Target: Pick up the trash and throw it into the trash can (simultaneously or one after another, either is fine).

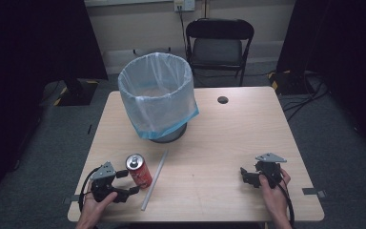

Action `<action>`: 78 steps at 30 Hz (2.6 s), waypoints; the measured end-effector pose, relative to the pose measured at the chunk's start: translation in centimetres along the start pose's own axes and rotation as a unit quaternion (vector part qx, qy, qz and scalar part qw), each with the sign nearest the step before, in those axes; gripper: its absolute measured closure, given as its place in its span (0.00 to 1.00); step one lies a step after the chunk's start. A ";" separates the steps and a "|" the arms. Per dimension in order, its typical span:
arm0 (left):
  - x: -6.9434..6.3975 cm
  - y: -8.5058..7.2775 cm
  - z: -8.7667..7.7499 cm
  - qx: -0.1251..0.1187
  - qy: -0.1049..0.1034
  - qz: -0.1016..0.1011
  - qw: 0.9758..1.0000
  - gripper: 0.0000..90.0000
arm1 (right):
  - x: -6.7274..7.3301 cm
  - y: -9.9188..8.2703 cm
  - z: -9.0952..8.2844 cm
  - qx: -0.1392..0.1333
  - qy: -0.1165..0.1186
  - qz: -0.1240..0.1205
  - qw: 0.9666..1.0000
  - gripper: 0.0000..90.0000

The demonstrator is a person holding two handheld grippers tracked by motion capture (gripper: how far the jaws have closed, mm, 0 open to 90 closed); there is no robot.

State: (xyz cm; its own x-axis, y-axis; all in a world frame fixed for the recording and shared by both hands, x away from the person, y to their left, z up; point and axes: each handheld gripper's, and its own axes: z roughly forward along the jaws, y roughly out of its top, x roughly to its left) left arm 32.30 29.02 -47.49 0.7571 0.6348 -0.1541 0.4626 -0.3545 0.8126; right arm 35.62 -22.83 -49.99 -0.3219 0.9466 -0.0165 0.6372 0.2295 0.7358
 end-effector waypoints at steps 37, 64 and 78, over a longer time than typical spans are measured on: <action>-0.3 1.0 2.3 -0.013 0.026 0.002 1.000 0.38 | 0.0 0.0 0.0 0.000 0.000 0.000 1.000 0.14; -0.8 2.9 -0.1 -0.070 0.030 -0.015 0.997 0.38 | 0.0 0.0 0.0 0.000 0.000 0.000 1.000 0.14; -0.8 4.5 -2.3 -0.122 0.048 -0.025 0.991 0.38 | 0.0 0.0 0.0 0.000 0.000 0.000 1.000 0.14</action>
State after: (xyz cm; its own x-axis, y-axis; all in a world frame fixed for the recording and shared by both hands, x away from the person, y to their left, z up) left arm 32.74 28.53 -42.46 0.6835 0.7138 -0.1528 0.3643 -0.1521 0.9188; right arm 35.63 -22.83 -49.99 -0.3218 0.9466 -0.0166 0.6372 0.2295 0.7358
